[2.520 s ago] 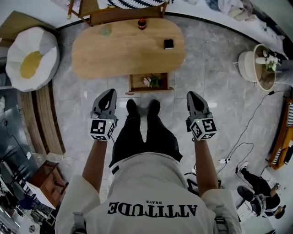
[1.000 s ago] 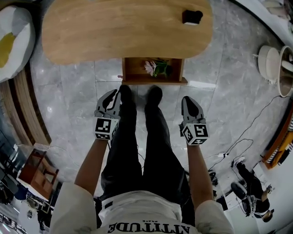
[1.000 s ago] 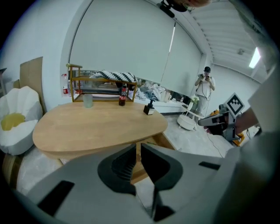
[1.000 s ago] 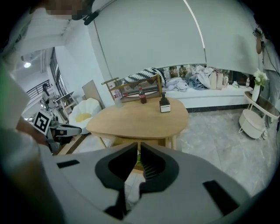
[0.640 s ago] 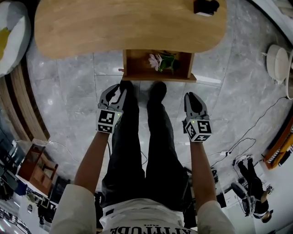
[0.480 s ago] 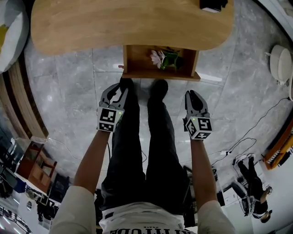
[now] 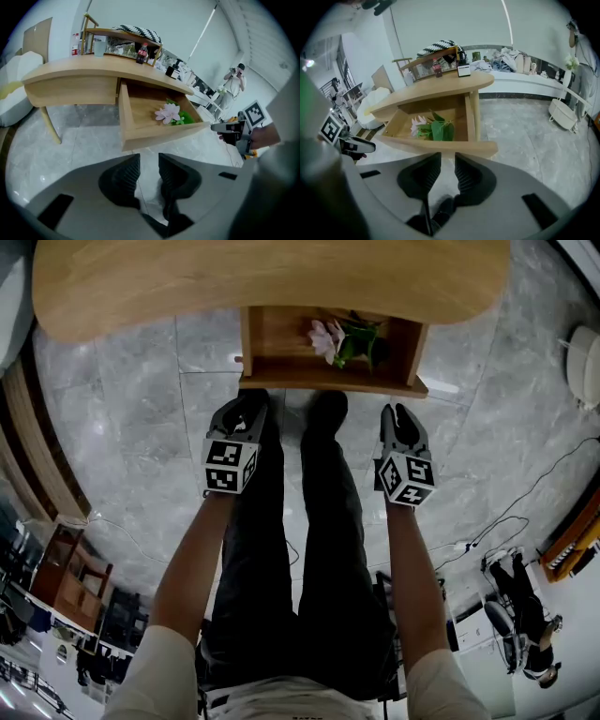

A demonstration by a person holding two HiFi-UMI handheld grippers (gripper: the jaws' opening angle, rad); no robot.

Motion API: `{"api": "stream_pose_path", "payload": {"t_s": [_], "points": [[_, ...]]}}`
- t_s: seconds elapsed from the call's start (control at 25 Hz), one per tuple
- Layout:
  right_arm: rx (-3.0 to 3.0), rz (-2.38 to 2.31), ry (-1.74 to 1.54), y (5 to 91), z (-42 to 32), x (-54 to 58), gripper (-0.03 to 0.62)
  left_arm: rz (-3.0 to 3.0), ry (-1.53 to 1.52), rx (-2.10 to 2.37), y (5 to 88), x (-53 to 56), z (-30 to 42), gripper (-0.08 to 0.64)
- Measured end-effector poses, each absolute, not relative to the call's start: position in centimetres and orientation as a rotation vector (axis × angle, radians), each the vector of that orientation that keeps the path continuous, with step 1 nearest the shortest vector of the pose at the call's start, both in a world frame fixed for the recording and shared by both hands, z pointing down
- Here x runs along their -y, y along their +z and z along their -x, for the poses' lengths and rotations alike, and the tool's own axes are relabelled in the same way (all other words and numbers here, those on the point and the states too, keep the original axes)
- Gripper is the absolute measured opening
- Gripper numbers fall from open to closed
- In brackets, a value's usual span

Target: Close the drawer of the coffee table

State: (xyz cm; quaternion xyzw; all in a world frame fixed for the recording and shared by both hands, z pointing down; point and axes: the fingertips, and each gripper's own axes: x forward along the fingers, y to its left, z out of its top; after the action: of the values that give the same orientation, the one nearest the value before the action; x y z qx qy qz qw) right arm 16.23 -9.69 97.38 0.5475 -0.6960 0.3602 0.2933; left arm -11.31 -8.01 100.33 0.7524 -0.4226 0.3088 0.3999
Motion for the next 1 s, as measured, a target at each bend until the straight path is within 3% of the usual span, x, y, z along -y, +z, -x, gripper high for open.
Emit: {"api": "stream_pose_path", "payload": {"t_s": [1.0], "points": [[1.736, -1.581, 0.947, 100.9, -16.6, 11.1, 0.132, -1.743, 0.667, 1.147, 103.0, 10.8, 10.3, 0.140]]}}
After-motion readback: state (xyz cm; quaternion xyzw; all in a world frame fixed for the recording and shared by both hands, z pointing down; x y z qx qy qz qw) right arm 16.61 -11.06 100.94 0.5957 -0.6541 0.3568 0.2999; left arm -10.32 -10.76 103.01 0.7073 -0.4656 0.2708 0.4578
